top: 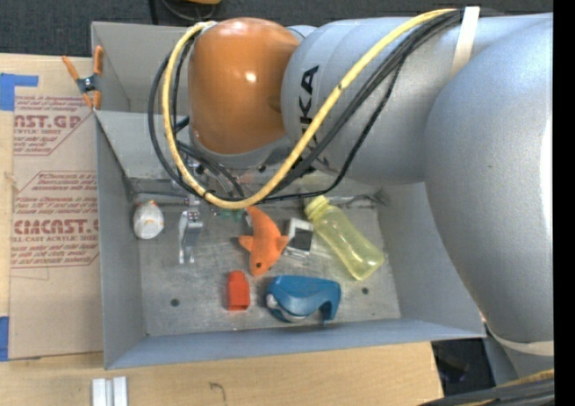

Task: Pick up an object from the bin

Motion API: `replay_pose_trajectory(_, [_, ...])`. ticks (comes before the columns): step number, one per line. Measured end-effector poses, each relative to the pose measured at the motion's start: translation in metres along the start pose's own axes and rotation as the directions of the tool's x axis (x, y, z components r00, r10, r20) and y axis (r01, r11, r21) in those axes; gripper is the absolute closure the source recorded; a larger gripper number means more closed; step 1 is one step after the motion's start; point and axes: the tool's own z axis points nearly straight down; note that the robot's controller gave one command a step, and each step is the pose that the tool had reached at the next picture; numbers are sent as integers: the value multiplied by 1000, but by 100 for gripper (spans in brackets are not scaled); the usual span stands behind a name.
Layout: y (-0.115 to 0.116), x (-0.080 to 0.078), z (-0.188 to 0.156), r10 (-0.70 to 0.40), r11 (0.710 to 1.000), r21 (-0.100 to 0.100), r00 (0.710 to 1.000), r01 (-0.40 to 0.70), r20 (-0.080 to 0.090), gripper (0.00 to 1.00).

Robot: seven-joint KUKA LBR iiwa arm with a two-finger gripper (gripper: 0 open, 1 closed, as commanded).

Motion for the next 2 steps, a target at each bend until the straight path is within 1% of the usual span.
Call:
replay_pose_trajectory(1, [0,0,0,0,1000,0,1000,0,0,0])
replay_pose_trajectory(2, [5,-9,39,8,1000,-4,1000,-8,9,0])
